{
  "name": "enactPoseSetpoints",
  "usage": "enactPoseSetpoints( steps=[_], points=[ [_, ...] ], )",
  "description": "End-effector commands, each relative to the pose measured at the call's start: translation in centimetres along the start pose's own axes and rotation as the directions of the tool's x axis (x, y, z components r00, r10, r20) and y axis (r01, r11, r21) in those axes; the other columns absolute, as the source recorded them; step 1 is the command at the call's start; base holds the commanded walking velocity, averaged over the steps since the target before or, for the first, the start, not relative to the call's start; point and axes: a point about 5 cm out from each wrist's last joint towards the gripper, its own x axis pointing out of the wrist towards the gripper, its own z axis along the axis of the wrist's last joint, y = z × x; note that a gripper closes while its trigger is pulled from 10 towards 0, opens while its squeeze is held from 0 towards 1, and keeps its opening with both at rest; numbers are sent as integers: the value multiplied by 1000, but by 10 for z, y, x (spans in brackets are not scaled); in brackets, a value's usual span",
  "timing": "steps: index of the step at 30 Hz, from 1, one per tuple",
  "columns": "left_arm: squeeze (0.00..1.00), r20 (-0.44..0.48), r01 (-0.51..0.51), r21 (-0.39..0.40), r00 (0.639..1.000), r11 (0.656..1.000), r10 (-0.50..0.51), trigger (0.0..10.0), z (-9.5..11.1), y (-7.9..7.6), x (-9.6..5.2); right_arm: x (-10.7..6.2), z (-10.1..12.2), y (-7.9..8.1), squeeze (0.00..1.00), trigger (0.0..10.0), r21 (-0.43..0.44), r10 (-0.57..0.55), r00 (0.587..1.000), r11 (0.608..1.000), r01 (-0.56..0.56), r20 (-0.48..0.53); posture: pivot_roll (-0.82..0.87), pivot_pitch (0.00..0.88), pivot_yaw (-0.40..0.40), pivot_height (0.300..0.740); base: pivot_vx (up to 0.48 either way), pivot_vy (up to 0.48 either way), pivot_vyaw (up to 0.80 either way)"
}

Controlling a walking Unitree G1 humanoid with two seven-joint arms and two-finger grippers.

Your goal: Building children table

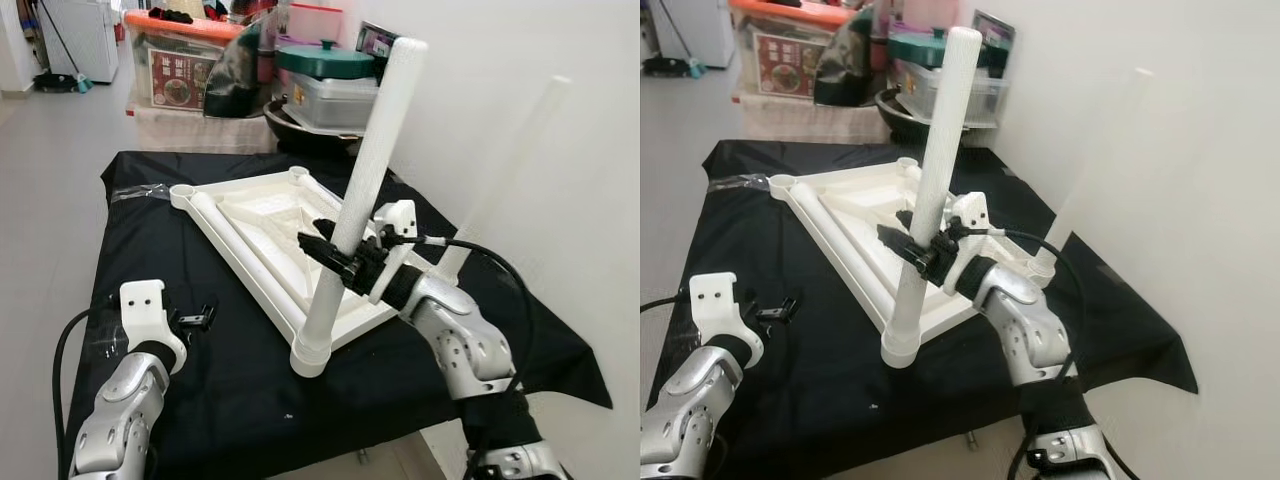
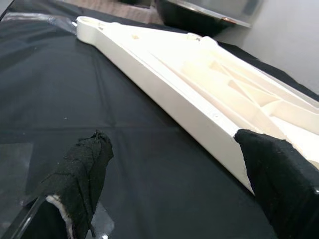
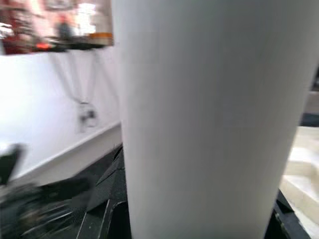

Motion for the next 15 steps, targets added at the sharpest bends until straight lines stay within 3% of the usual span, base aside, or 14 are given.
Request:
enactPoseSetpoints(
  steps=[1,2,5,6,9,12,13,14,15],
  points=[
    [0,-20,-1,-13,1000,1000,1,10000,-5,-1,1,-24,-62,-33,0,10000,-35,-341,888,937,348,-309,78,0,-129,740,0,0,0],
    [0,-20,-1,-13,1000,1000,1,10000,-5,-1,1,-24,-62,-33,0,10000,-35,-341,888,937,348,-309,78,0,-129,740,0,0,0],
    [0,-23,-6,-15,1000,1000,5,10000,-7,-1,0,-34,-58,-45,0,10000,-40,-560,769,815,578,-307,78,0,-128,740,0,0,0],
    [0,-23,-6,-15,1000,1000,5,10000,-7,-1,0,-34,-58,-45,0,10000,-40,-560,769,815,578,-307,78,0,-128,740,0,0,0],
    [0,-23,-9,-14,1000,1000,9,10000,-6,-1,1,-39,-53,-46,0,10000,-46,-663,699,734,678,-268,77,0,-127,740,0,0,0],
    [0,-22,-10,-13,1000,1000,10,10000,-6,0,1,-40,-51,-47,0,10000,-47,-687,681,712,701,-255,77,0,-127,740,0,0,0],
    [0,-23,-16,-10,1000,1000,15,10000,-6,0,2,-43,-50,-49,0,10000,-63,-728,643,672,738,-237,78,0,-126,740,0,0,0],
    [0,-23,-16,-10,1000,1000,15,10000,-6,0,2,-43,-50,-49,0,10000,-63,-728,643,672,738,-237,78,0,-126,740,0,0,0],
    [0,-24,-19,-7,1000,1000,19,10000,-6,1,2,-44,-49,-50,0,10000,-77,-763,606,634,769,-224,78,0,-126,740,0,0,0]
  ],
)
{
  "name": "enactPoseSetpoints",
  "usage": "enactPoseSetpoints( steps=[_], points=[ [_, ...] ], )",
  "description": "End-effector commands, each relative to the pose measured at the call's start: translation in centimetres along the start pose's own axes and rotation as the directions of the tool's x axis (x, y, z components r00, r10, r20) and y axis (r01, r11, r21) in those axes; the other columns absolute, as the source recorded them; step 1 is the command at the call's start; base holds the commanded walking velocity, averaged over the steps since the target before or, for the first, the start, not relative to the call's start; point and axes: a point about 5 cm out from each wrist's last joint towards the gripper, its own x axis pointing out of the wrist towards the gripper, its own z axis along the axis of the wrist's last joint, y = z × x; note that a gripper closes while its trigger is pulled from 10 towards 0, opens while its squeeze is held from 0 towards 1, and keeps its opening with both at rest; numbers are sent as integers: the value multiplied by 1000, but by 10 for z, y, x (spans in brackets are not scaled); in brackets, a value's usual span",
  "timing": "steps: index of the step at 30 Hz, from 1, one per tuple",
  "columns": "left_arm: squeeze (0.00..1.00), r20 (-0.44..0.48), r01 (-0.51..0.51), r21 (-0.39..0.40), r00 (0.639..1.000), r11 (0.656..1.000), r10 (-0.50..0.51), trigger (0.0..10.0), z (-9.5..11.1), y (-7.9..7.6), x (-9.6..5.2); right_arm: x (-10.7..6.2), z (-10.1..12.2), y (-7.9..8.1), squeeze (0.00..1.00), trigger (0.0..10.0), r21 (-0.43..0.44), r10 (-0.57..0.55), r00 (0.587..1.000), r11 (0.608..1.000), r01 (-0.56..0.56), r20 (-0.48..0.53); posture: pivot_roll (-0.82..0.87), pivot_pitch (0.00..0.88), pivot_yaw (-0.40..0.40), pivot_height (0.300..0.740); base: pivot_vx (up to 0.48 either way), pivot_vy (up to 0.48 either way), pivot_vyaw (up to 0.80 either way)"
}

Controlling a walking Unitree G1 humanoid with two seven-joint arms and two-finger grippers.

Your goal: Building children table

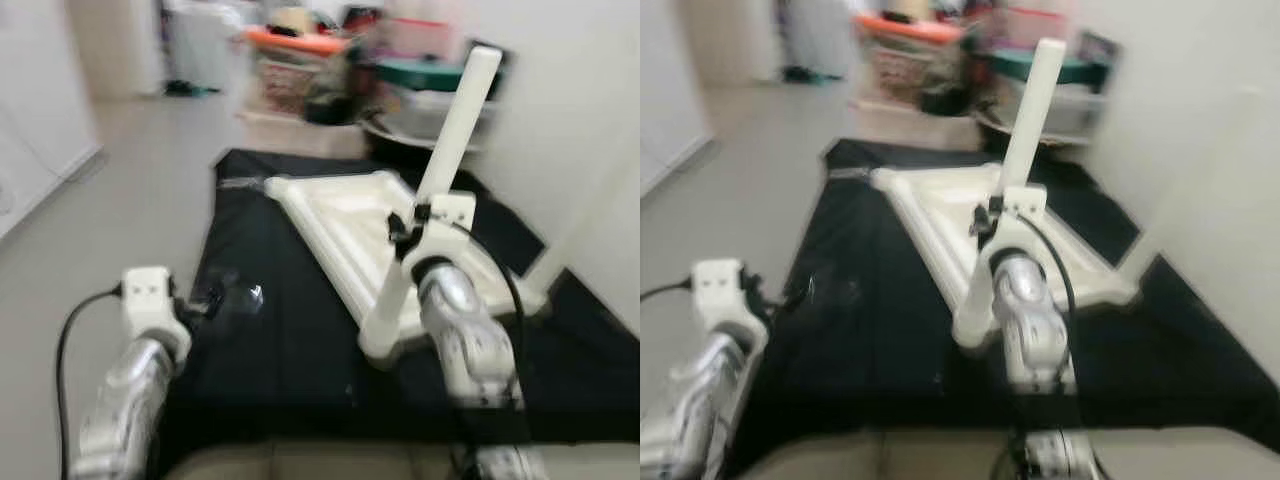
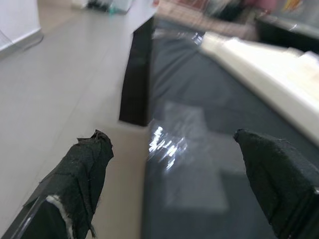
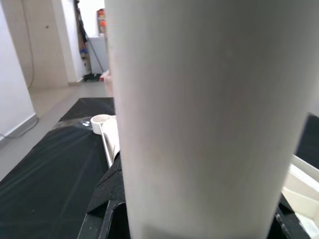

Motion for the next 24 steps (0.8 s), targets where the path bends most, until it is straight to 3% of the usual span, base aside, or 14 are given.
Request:
enactPoseSetpoints(
  steps=[1,8,14,24],
  points=[
    [0,3,33,7,999,999,-33,10000,3,-11,6,-6,-52,-13,0,10000,-34,-144,966,990,140,-214,78,0,-123,740,0,0,0],
    [0,-10,13,18,1000,1000,-13,10000,1,-7,7,-8,-43,-15,0,10000,-40,-264,947,965,261,-182,80,0,-122,740,0,0,0],
    [0,-17,3,23,1000,1000,-3,10000,1,-5,8,-10,-47,-13,0,10000,-20,-280,935,959,283,-217,82,0,-117,740,0,0,0],
    [0,-19,-3,33,1000,999,3,10000,2,-4,11,-10,-35,-13,0,10000,35,-313,932,945,324,-181,80,0,-108,740,0,0,0]
  ],
)
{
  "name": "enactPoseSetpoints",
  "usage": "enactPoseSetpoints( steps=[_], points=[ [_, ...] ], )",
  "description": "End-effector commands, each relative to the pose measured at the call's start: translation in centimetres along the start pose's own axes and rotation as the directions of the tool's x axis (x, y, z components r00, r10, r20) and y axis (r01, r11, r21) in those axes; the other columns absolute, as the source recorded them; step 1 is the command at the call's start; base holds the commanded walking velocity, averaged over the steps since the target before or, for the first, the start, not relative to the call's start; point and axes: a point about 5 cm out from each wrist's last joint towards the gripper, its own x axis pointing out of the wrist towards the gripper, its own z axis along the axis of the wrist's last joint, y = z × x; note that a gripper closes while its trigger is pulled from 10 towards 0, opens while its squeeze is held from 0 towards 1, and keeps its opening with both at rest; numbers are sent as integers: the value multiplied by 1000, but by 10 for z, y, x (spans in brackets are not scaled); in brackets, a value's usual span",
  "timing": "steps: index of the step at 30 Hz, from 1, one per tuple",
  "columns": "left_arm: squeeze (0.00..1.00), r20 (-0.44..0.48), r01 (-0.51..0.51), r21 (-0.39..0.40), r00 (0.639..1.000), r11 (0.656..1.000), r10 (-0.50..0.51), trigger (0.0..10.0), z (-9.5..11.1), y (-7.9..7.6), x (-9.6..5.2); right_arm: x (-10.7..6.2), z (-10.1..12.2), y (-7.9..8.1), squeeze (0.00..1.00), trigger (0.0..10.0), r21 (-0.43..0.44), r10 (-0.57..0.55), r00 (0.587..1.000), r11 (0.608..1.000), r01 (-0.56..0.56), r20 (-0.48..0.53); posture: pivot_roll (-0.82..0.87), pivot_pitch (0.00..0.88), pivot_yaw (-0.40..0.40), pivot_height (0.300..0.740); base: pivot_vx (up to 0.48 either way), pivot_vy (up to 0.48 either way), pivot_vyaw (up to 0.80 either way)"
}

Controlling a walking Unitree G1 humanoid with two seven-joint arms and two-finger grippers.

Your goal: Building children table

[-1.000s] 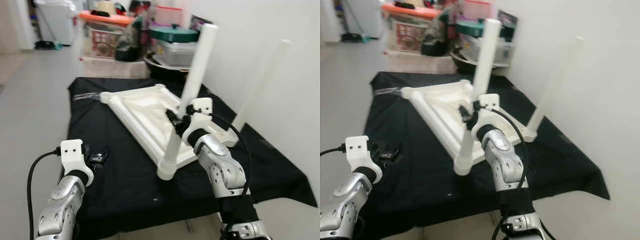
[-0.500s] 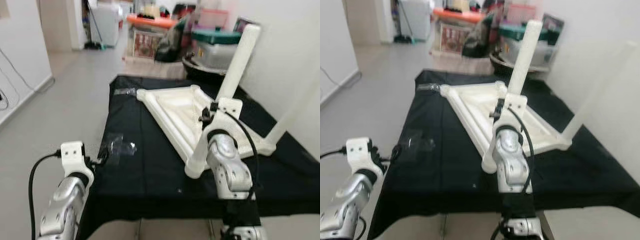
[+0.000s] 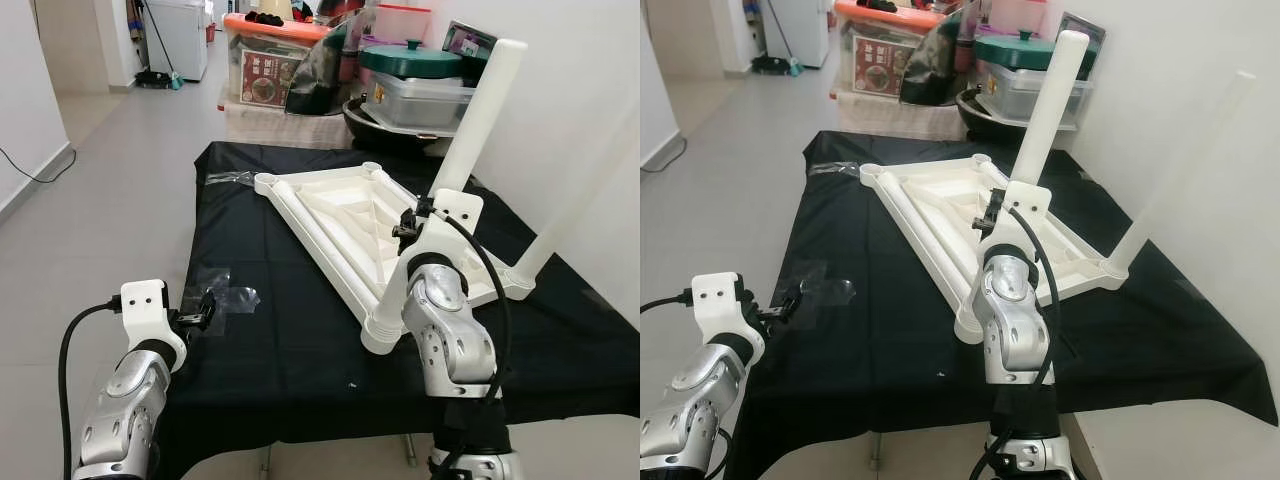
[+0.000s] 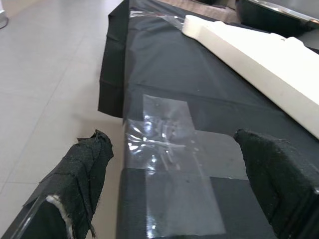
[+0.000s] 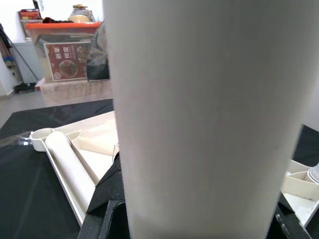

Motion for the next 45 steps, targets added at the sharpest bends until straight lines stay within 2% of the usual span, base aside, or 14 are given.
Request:
enactPoseSetpoints(
  steps=[1,28,29,31,32,33,34,35,45],
  points=[
    [0,-20,2,22,1000,1000,-1,10000,-2,-1,2,0,-43,-27,0,10000,-25,-131,973,991,129,-191,80,0,-108,740,0,0,0],
    [0,-40,15,36,999,999,-13,10000,-8,-5,5,-6,-30,-25,0,10000,43,-87,966,994,100,-242,60,0,-107,740,0,0,0],
    [0,-42,15,36,999,999,-13,10000,-8,-5,5,-7,-29,-25,376,10000,47,-81,968,994,95,-237,59,0,-108,740,0,0,0],
    [0,-43,15,36,999,999,-13,10000,-9,-6,5,-7,-28,-24,376,10000,48,-79,969,995,92,-235,59,0,-109,740,0,0,0],
    [0,-44,15,36,999,999,-14,10000,-9,-6,5,-7,-26,-24,573,10000,48,-76,970,995,89,-230,59,0,-109,740,0,0,0],
    [0,-45,16,37,999,999,-14,10000,-9,-6,5,-7,-25,-23,573,10000,47,-74,971,995,87,-227,59,0,-109,740,0,0,0],
    [0,-45,16,37,999,999,-14,10000,-9,-6,5,-7,-23,-23,690,10000,48,-71,972,995,84,-222,59,0,-109,740,0,0,0],
    [0,-46,15,37,999,999,-14,10000,-9,-6,5,-7,-22,-23,1000,10000,53,-66,974,995,80,-217,59,0,-109,740,0,0,0],
    [0,-51,20,40,999,999,-17,10000,-11,-6,5,-9,-2,-18,1000,10000,94,-8,989,995,22,-149,50,0,-104,740,0,0,0]
  ],
)
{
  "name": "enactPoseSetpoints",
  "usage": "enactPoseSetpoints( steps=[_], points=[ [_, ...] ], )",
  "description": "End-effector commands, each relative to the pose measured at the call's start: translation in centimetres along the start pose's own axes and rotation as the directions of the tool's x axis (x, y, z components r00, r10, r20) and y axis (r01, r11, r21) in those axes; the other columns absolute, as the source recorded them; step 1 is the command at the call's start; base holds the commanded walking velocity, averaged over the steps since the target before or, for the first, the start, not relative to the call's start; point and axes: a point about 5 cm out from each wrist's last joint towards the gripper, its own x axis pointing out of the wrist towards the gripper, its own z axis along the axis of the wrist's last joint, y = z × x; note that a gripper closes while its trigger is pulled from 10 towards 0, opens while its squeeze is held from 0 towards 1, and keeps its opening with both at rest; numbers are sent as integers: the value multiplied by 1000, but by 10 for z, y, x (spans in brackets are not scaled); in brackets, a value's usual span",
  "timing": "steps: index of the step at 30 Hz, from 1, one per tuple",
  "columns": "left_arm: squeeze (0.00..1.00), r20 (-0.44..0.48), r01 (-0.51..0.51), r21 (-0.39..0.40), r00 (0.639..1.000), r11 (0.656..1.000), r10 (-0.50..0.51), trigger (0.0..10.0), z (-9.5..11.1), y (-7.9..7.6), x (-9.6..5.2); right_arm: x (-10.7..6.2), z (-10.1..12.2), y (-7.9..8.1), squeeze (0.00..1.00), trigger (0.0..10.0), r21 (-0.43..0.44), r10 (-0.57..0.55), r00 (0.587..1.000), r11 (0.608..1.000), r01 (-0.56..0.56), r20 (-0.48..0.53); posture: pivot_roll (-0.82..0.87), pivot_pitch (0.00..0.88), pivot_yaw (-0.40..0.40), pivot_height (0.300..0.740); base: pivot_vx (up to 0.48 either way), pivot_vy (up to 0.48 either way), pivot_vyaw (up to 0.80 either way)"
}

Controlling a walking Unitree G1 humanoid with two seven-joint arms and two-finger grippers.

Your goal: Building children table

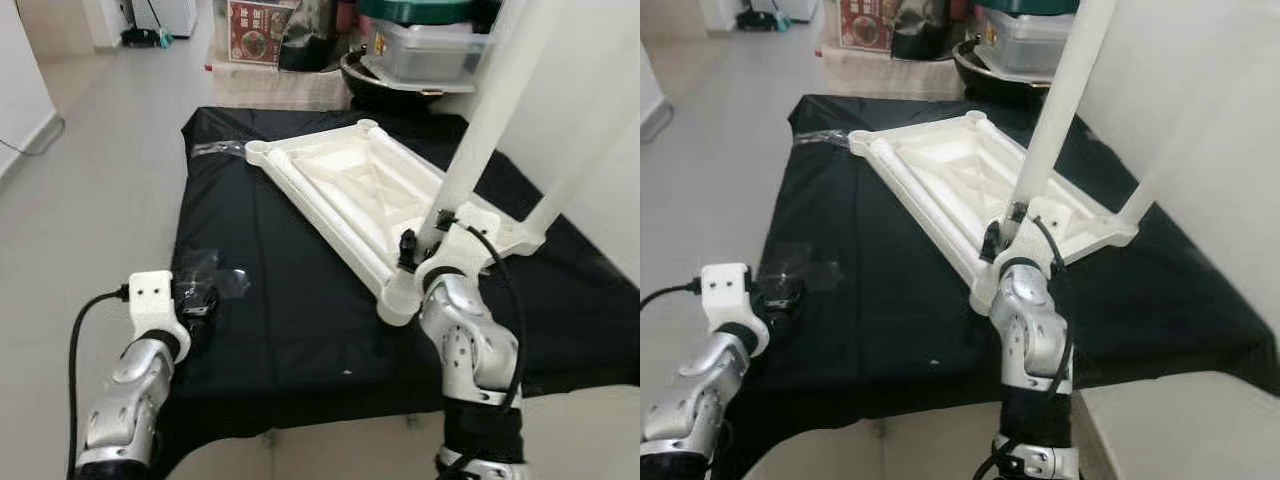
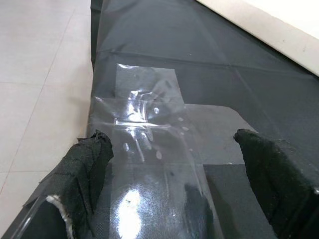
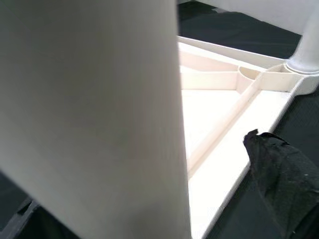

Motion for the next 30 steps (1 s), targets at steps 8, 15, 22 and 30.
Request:
enactPoseSetpoints(
  steps=[8,15,22,30],
  points=[
    [0,-17,8,10,1000,1000,-8,10000,-3,-1,2,-2,17,12,1000,10000,28,221,974,975,-222,45,46,0,-100,740,0,0,0],
    [0,-22,15,13,1000,1000,-15,10000,-4,-2,3,2,30,18,1000,10000,-85,454,890,889,-450,42,41,0,-95,740,0,0,0],
    [0,-23,13,16,1000,1000,-12,10000,-5,-1,3,20,42,4,1000,10000,-168,472,881,872,-459,39,52,0,-104,740,0,0,0],
    [0,-29,14,21,999,1000,-14,10000,-6,0,3,33,61,-1,0,10000,-338,759,649,599,-726,-50,63,0,-109,740,0,0,0]
  ],
)
